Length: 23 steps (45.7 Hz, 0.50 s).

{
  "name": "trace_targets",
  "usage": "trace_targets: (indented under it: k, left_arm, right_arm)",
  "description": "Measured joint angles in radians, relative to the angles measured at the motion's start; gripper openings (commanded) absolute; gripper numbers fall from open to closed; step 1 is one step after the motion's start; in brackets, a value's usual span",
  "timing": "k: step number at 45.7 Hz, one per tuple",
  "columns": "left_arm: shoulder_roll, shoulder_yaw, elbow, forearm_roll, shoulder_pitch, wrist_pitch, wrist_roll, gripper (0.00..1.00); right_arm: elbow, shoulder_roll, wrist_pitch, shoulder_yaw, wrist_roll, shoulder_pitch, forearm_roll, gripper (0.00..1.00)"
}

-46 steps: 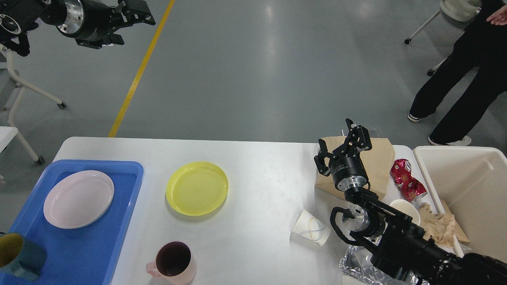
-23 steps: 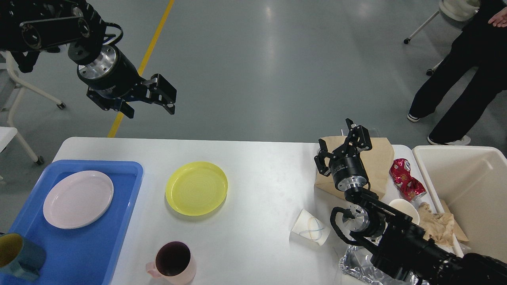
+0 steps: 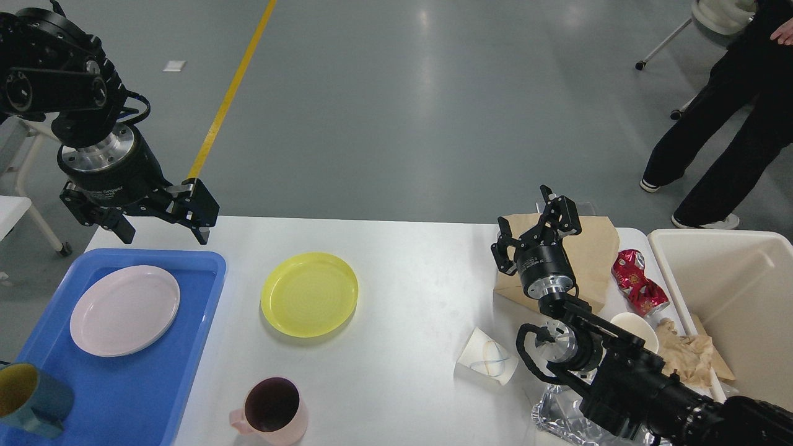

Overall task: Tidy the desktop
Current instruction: 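Raise the left arm and bring the left gripper over the blue tray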

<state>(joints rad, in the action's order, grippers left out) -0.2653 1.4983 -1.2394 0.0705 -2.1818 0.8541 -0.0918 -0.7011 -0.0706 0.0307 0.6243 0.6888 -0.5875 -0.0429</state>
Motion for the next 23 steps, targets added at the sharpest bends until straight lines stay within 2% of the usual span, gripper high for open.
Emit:
trace_targets:
  k: [11,16,23]
  left_arm:
    - [0.062,0.085,-0.012,0.013,0.016,0.098,0.009,1.0]
    - [0.099,0.095,-0.015,0.03,0.051,0.105,0.029,1.0]
    - [0.114,0.088,-0.02,0.033,0.073,0.106,0.031,1.0]
  right_arm:
    - [-0.002,0.001,0.0,0.0,0.0,0.0,0.0,1.0]
    - [-0.002,0.001,0.0,0.0,0.0,0.0,0.0,1.0]
    - [0.0,0.001,0.0,0.0,0.0,0.0,0.0,1.0]
